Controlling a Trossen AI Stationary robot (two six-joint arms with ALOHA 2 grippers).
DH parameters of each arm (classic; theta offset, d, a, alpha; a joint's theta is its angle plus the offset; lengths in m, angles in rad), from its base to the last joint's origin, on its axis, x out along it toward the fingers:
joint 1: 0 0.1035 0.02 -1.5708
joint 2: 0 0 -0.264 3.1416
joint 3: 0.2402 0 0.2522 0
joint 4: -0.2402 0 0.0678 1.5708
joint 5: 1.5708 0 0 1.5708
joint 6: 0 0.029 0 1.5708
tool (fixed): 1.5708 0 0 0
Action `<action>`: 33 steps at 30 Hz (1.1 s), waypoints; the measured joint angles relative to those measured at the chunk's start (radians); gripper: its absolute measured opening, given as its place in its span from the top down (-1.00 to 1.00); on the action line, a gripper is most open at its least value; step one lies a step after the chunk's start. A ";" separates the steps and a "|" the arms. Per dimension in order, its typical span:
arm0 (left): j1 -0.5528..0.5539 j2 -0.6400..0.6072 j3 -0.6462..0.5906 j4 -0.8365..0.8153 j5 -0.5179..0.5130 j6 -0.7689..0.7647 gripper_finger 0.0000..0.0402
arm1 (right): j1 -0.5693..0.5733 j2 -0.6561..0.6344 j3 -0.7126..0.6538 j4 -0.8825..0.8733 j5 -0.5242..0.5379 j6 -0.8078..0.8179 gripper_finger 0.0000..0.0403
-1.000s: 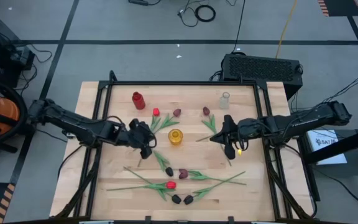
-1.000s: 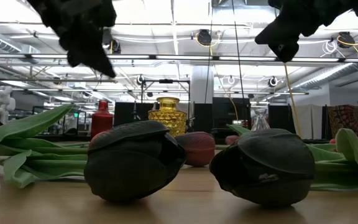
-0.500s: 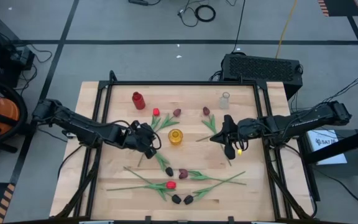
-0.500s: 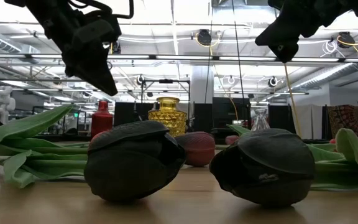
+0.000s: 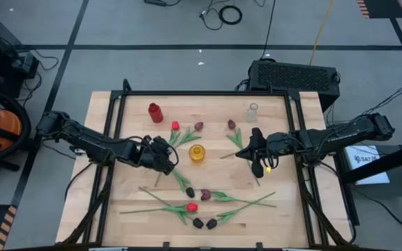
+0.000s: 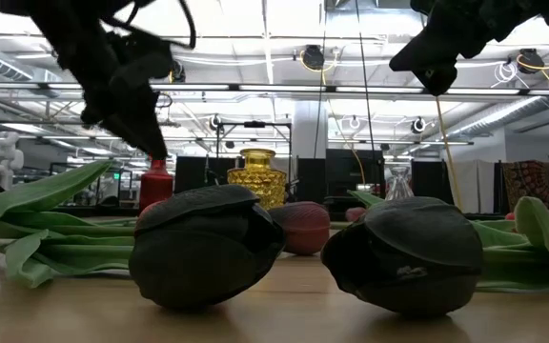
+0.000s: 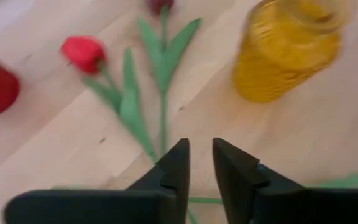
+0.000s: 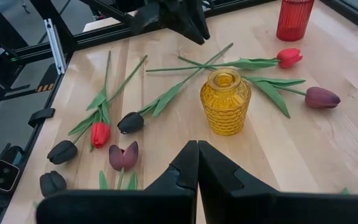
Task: Sort flowers into vase by color
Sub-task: Put the top left red flower into the red vase
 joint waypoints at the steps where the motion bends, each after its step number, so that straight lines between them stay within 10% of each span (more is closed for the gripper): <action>1: 0.000 0.000 -0.016 0.002 -0.008 -0.020 0.50 | 0.000 0.000 0.000 0.000 0.000 0.000 1.00; 8: 0.000 0.000 -0.088 0.057 -0.052 -0.098 0.16 | 0.000 0.000 0.000 0.003 0.002 0.001 1.00; 33: 0.032 0.170 -0.090 0.149 -0.091 -0.093 0.15 | 0.000 0.000 0.000 -0.002 0.005 -0.009 1.00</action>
